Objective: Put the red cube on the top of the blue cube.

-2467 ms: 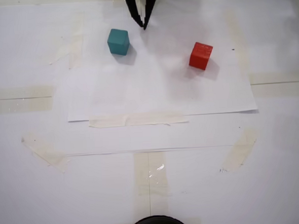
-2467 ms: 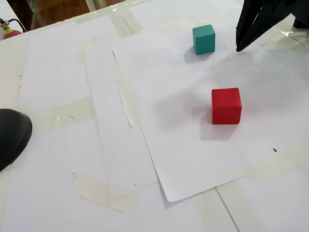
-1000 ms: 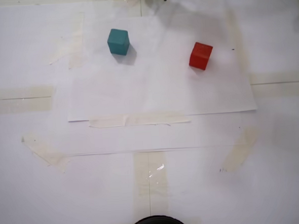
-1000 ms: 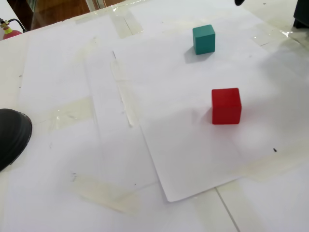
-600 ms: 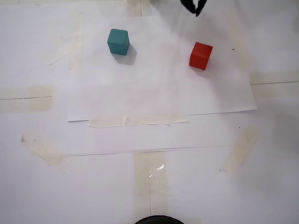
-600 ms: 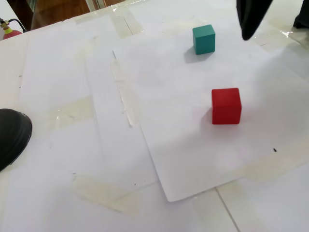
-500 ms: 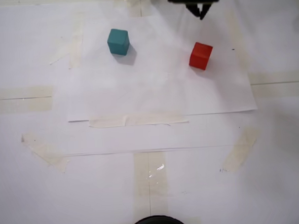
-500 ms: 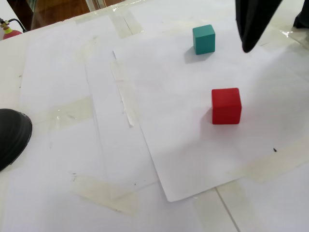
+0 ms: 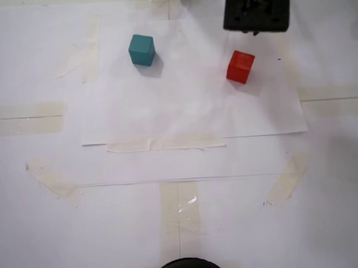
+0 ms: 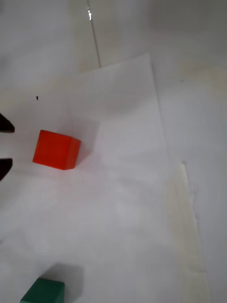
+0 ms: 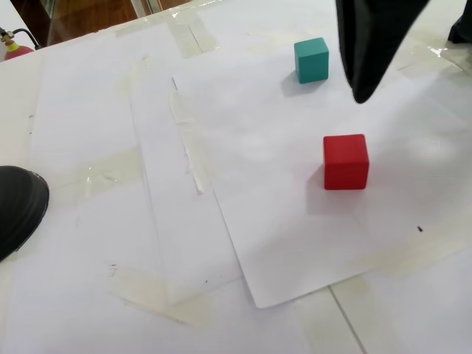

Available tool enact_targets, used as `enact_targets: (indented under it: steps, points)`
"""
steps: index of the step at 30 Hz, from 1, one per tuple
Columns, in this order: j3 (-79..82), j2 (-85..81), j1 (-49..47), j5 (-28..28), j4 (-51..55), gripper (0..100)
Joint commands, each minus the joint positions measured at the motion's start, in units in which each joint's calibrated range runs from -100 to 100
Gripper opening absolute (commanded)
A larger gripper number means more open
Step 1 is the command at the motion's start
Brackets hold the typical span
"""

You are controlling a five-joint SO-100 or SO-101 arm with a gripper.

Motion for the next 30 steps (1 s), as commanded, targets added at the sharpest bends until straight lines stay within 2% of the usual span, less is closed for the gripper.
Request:
enact_targets:
  steps: [1, 7, 12, 30]
  points:
    - [-0.5, -0.7, -1.3, -1.8, -3.1, 16]
    - [8.4, -0.6, -2.7, -1.9, -12.5, 24]
    - [13.3, -0.6, -3.0, -1.9, -17.4, 27]
    - [25.3, -0.3, -3.0, -2.5, -30.5, 28]
